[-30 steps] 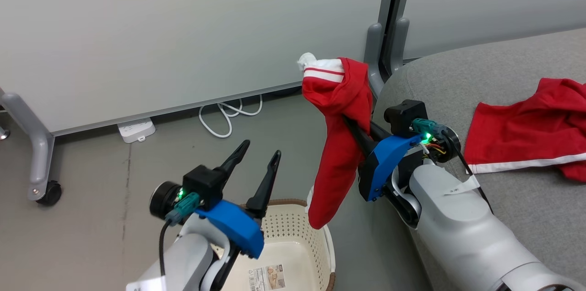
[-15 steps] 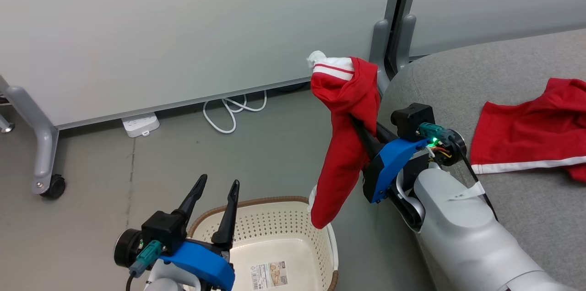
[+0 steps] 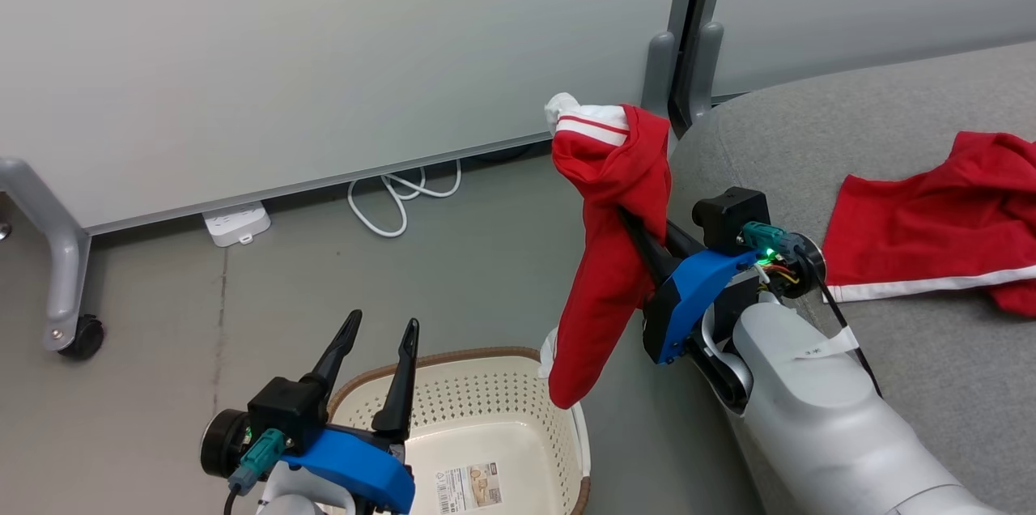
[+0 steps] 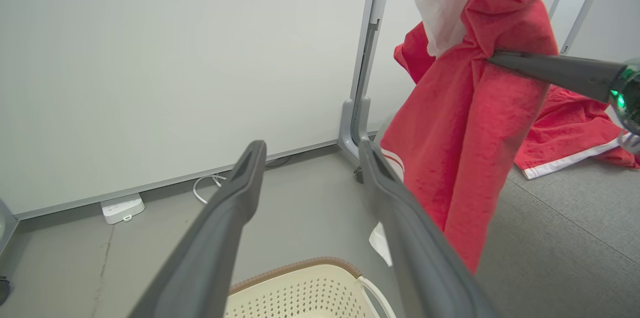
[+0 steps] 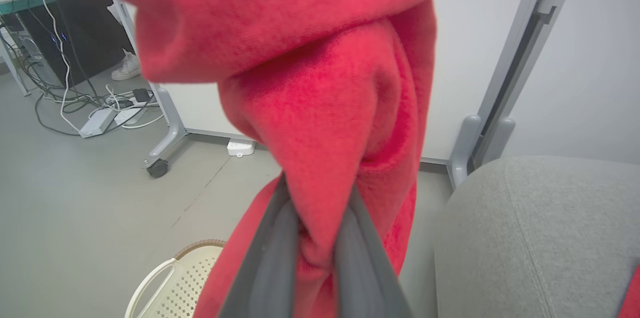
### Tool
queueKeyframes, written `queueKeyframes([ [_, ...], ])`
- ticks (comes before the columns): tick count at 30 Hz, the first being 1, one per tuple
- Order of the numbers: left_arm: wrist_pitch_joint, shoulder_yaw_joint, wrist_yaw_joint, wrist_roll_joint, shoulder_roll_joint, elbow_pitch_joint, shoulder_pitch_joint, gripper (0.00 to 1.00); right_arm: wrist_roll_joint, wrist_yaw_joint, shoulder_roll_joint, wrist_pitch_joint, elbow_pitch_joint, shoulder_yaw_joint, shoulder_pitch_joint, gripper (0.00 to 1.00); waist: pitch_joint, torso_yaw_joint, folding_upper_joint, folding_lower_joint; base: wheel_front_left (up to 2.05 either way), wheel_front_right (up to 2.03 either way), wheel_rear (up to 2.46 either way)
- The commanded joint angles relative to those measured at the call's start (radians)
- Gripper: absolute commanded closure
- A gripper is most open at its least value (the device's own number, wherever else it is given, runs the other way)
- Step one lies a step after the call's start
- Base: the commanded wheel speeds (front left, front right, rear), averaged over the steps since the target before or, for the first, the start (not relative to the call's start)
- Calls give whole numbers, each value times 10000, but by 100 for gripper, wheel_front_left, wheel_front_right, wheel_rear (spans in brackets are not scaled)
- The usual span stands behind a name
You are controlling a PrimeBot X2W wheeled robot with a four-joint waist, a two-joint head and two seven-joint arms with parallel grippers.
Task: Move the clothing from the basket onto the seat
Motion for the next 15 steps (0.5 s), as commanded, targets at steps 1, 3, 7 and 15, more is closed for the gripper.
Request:
queueKeyframes([
  [1,-25,37,-18,46,13,11,48,0,10,3,-5,-55,-26,-11,61,100,7,-53,0,0,0,0,0],
  [3,-27,89,-49,99,-25,21,66,0,7,3,-5,-55,-21,-13,43,100,21,-177,0,0,0,0,0],
  [7,-25,201,-79,181,-50,30,73,0,77,1,-5,-55,-76,24,-1,100,71,-555,0,0,0,0,0],
  [15,-27,-23,-84,91,30,-18,-146,0,26,3,-4,-54,-61,-27,-96,100,271,-1634,0,0,0,0,0],
])
